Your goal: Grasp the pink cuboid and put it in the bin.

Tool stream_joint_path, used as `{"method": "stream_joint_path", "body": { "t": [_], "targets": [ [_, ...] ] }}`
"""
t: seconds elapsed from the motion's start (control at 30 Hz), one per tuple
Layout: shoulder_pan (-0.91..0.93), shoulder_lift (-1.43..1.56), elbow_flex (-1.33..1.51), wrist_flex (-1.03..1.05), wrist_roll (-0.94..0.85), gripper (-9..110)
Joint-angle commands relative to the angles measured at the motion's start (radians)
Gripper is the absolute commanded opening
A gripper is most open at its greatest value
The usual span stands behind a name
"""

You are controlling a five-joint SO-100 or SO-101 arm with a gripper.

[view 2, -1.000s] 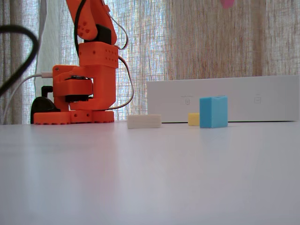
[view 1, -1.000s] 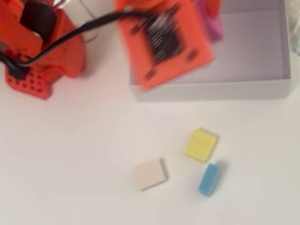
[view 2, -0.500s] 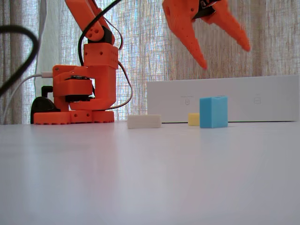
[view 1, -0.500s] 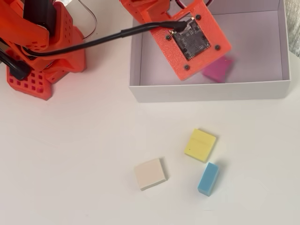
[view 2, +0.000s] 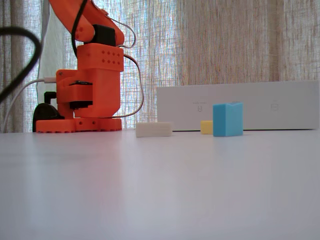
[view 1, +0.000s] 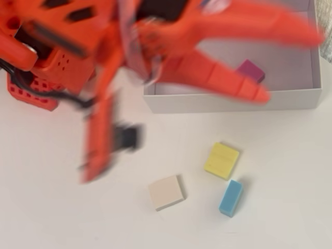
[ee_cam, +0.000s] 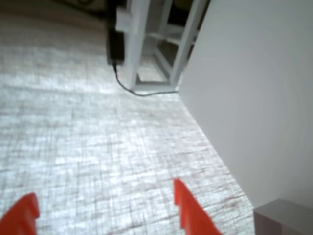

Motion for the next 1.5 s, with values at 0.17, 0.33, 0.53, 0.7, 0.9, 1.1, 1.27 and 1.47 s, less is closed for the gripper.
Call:
{"method": "stream_joint_path", "body": {
  "t": [0.17, 0.33, 0.53, 0.7, 0.9, 1.1, 1.27, 1.47],
  "targets": [
    [0.284, 0.419, 0.348, 0.192, 0.109, 35],
    [0.383, 0.652, 0.560, 0.359, 0.012, 35],
    [0.426, 0.828, 0.695, 0.546, -0.061, 35],
    [0.423, 0.828, 0.733, 0.606, -0.066, 18],
    [0.422, 0.828, 0.785, 0.584, -0.091, -6],
    [0.420, 0.828, 0.785, 0.584, -0.091, -8],
    [0.431, 0.828, 0.785, 0.584, -0.081, -8],
    [0.433, 0.828, 0.785, 0.584, -0.081, -8]
  ]
}}
